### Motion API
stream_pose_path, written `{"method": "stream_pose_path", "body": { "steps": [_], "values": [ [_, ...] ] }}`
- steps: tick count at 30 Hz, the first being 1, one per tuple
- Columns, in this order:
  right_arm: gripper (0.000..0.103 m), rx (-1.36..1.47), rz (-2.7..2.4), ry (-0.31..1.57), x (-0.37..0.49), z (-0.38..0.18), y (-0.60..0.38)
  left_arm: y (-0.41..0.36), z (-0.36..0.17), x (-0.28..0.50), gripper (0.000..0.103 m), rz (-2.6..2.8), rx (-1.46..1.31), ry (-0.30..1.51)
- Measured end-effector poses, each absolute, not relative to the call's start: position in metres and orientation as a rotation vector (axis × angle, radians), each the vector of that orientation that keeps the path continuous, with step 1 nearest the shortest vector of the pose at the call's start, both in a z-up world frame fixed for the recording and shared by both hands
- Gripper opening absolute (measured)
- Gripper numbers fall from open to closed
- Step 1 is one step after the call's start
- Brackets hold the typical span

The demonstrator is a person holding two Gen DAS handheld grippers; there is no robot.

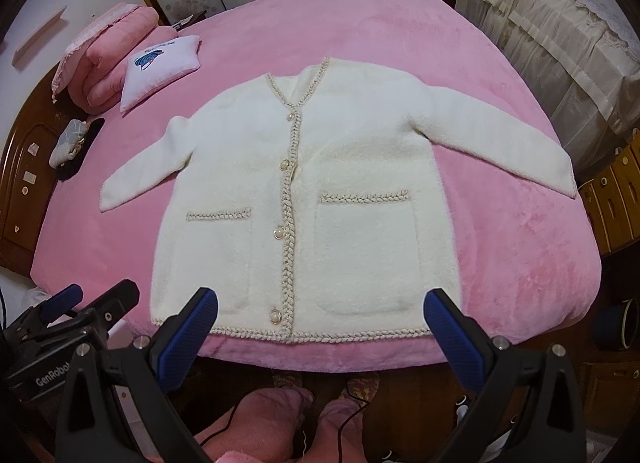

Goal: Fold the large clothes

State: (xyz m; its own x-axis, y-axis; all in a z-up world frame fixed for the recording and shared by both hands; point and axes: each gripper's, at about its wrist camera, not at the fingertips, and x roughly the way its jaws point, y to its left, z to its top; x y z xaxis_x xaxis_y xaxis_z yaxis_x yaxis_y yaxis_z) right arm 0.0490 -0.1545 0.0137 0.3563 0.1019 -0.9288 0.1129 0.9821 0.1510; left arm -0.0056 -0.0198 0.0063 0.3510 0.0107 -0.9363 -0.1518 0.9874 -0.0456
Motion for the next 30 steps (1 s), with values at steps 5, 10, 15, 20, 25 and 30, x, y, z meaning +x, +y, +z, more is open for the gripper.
{"method": "stream_pose_path", "body": {
  "steps": [5,10,15,20,25,30],
  "values": [
    [0.103,0.191,0.024,1.288,0.043,-0.008,-0.159,-0.009,-0.002,-0.029,0.102,0.165,-0.250,1.239],
    [0.103,0.157,0.080,1.348,0.032,-0.025,-0.154,0.014,-0.005,-0.047,0.102,0.227,-0.349,1.231],
    [0.102,0.154,0.095,1.390,0.043,-0.035,-0.147,0.049,-0.014,-0.049,0.102,0.299,-0.466,1.228],
    [0.102,0.168,0.079,1.393,0.063,-0.039,-0.134,0.087,-0.033,-0.035,0.102,0.351,-0.520,1.258],
    [0.102,0.185,0.007,1.440,0.094,-0.055,-0.112,0.145,-0.059,0.001,0.102,0.366,-0.602,1.314],
    [0.102,0.176,-0.074,1.482,0.126,-0.062,-0.080,0.216,-0.075,0.047,0.102,0.392,-0.672,1.330]
  ]
}}
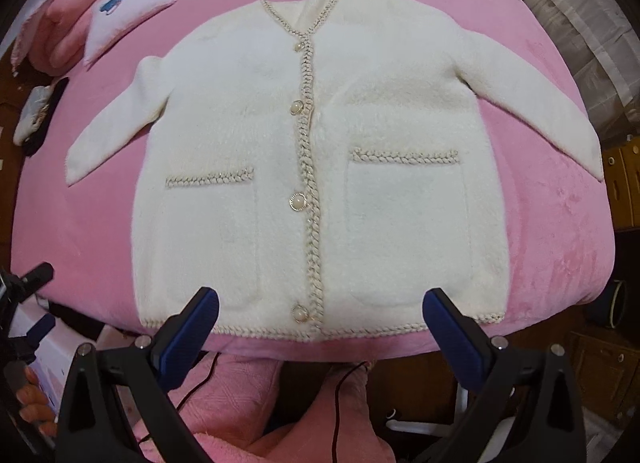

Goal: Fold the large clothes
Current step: 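Grasp the cardigan sleeve cuff with the left gripper and lift it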

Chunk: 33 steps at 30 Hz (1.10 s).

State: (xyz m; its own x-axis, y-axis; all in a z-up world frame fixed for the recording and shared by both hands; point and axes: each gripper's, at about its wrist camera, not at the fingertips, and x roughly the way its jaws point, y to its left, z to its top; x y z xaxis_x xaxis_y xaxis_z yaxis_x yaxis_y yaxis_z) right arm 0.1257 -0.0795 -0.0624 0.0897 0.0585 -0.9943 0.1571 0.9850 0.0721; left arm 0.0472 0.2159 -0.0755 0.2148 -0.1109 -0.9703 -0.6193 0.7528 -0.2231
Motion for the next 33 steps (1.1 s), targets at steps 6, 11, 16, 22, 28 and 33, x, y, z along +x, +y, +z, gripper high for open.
{"method": "stream_pose_path", "body": {
  "steps": [6,11,16,22,28,33],
  "values": [
    [0.102,0.107,-0.088,1.522,0.150,-0.064,-0.021,0.313,-0.102,0.102,0.097,0.461,-0.705,1.316],
    [0.102,0.106,0.120,1.425,0.151,-0.048,0.030,0.395,-0.147,0.147,0.091,0.563,-0.808,1.278],
    [0.102,0.025,0.251,1.439,0.152,-0.044,0.078,0.459,-0.204,0.183,0.079,0.671,-0.924,1.212],
    [0.102,0.036,0.284,1.479,0.164,-0.052,0.095,0.506,-0.269,0.214,0.058,0.742,-1.061,1.192],
    [0.102,0.087,0.207,1.585,0.180,-0.085,0.088,0.530,-0.290,0.239,0.057,0.779,-1.094,1.079],
    [0.102,0.171,0.125,1.619,0.191,-0.101,0.070,0.544,-0.291,0.258,0.011,0.718,-1.171,1.034]
  ]
}}
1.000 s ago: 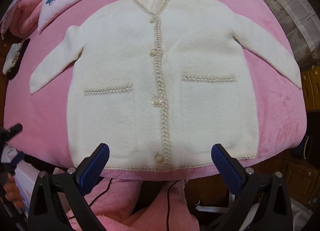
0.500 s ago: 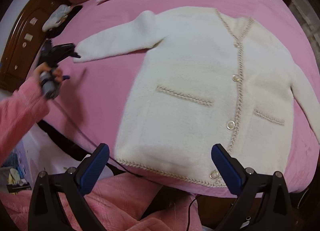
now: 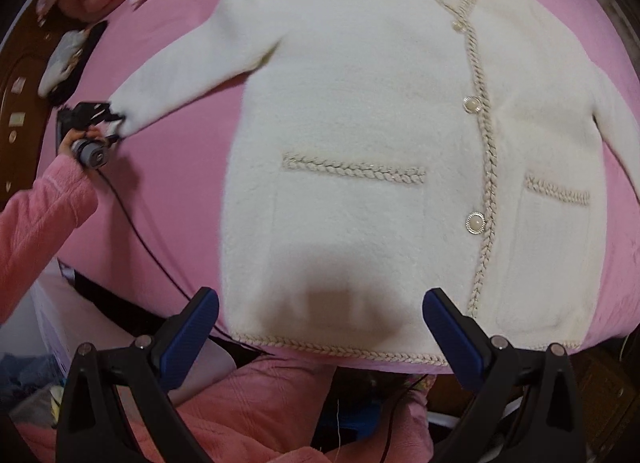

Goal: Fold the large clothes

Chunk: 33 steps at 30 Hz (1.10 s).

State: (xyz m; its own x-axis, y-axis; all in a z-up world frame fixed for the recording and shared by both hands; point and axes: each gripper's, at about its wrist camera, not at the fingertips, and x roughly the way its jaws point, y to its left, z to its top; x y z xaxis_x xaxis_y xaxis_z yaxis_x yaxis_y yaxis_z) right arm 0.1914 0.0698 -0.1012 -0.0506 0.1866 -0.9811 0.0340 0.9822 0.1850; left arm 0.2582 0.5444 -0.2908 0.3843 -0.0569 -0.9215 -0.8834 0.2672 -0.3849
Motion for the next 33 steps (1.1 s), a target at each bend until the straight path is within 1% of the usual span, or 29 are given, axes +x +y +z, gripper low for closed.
{"method": "stream_pose_path", "body": {
  "steps": [3,5,8,13,17,18,20,22,25,27,28,29,30,31,32,33],
  "values": [
    [0.102,0.199,0.087,1.609,0.196,-0.100,0.059,0.547,-0.279,0.258,0.010,0.682,-1.253,0.954],
    [0.102,0.212,0.081,1.594,0.199,-0.094,0.052,0.540,-0.259,0.257,0.010,0.652,-1.251,0.885],
    [0.102,0.224,0.077,1.546,0.202,-0.084,0.044,0.516,-0.220,0.261,0.010,0.609,-1.196,0.839],
    [0.102,0.241,0.110,1.439,0.212,-0.071,0.032,0.462,-0.149,0.282,0.010,0.391,-1.093,0.769],
    [0.102,0.258,0.155,1.319,0.227,-0.060,0.015,0.392,-0.090,0.311,0.010,0.199,-0.905,0.734],
    [0.102,0.269,0.161,1.290,0.232,-0.057,0.010,0.363,-0.076,0.319,0.010,0.136,-0.841,0.734],
    [0.102,0.291,0.164,1.242,0.241,-0.055,-0.003,0.316,-0.064,0.331,0.010,0.041,-0.741,0.742],
    [0.102,0.325,0.157,1.193,0.250,-0.053,-0.017,0.276,-0.059,0.343,0.010,-0.032,-0.658,0.757],
    [0.102,0.406,0.150,1.117,0.266,-0.053,-0.043,0.208,-0.077,0.366,0.011,-0.112,-0.555,0.795],
    [0.102,0.455,0.125,1.050,0.277,-0.058,-0.068,0.163,-0.108,0.373,0.015,-0.113,-0.531,0.847],
    [0.102,0.465,0.101,1.025,0.280,-0.064,-0.078,0.150,-0.123,0.376,0.022,-0.104,-0.534,0.874],
    [0.102,0.470,0.075,1.016,0.283,-0.072,-0.088,0.133,-0.142,0.383,0.033,-0.076,-0.539,0.918],
    [0.102,0.481,0.051,1.015,0.286,-0.081,-0.096,0.122,-0.161,0.392,0.038,-0.049,-0.535,0.978],
    [0.102,0.501,0.027,1.029,0.291,-0.096,-0.109,0.119,-0.176,0.399,0.048,-0.029,-0.524,1.024],
    [0.102,0.517,0.017,1.049,0.295,-0.107,-0.117,0.110,-0.188,0.399,0.064,0.001,-0.497,1.082],
    [0.102,0.541,0.014,1.079,0.299,-0.121,-0.126,0.103,-0.195,0.384,0.071,0.025,-0.463,1.112]
  ]
}}
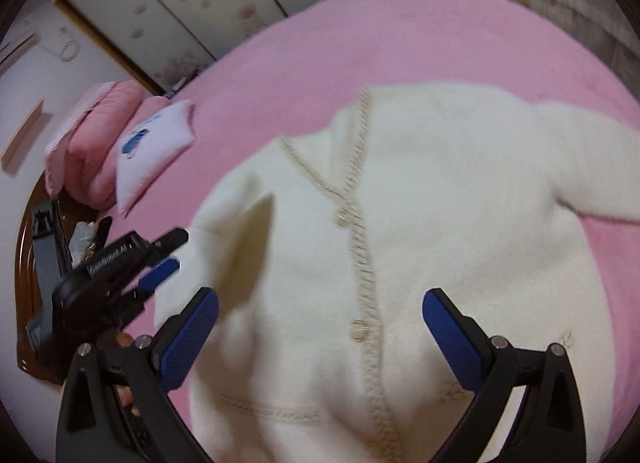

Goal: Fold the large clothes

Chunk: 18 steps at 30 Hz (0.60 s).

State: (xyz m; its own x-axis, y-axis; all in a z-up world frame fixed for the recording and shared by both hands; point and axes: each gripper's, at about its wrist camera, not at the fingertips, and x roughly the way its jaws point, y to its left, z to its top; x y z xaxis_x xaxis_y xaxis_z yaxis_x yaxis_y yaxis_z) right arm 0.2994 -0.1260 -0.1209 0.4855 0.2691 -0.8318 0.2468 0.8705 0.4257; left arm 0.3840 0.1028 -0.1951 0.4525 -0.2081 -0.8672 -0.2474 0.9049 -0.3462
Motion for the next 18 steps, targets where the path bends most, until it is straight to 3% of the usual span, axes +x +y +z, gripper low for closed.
{"method": "stream_pose_path", "body": {
  "steps": [5,7,10,18],
  "values": [
    [0.102,0.623,0.099,1.140,0.308,-0.160,-0.134,0.110,-0.214,0.334,0.090,0.093,-0.323,1.154],
    [0.100,0.673,0.159,1.152,0.314,-0.172,-0.127,0.127,-0.229,0.317,0.090,0.128,-0.265,1.209],
    [0.089,0.723,0.229,1.154,0.327,-0.195,-0.102,0.153,-0.249,0.291,0.090,0.255,-0.213,1.209],
    [0.078,0.742,0.186,1.138,0.381,-0.245,-0.034,0.215,-0.289,0.297,0.090,0.344,-0.440,1.120]
  ]
}}
